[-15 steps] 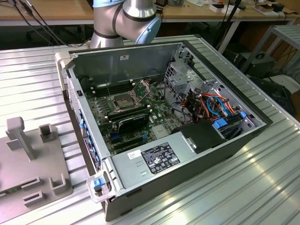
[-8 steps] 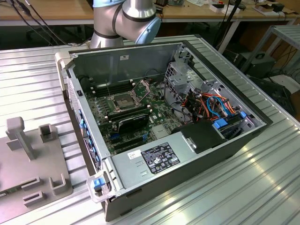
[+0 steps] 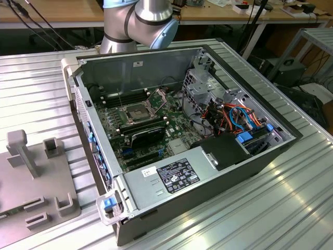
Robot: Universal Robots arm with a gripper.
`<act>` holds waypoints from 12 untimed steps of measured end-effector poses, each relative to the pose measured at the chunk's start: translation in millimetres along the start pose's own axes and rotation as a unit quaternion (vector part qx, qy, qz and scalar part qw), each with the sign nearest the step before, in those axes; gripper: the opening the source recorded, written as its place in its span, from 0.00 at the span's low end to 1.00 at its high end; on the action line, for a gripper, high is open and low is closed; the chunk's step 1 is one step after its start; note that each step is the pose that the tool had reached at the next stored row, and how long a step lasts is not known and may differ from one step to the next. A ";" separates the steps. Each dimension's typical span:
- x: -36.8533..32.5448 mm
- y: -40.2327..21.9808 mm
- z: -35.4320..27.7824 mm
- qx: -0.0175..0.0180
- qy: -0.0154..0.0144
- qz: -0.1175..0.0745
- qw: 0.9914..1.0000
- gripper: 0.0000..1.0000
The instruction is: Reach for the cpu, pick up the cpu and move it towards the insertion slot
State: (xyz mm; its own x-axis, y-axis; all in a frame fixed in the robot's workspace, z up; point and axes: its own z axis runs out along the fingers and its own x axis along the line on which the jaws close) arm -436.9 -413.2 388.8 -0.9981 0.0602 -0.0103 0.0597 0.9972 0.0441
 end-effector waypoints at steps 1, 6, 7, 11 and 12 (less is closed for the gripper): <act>5.5 -0.9 0.2 0.000 0.000 0.000 1.000 0.11; 19.5 -3.0 0.3 0.000 0.000 0.000 1.000 0.11; 22.4 -3.4 0.3 0.000 0.000 0.000 1.000 0.11; 28.5 -4.4 0.6 0.000 0.001 0.000 1.000 0.11; 29.2 -4.5 0.7 0.000 0.001 0.000 1.000 0.11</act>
State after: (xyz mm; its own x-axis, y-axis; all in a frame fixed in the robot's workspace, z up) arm -466.3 -416.0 387.6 -0.9981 0.0602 -0.0087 0.0598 0.9972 0.0441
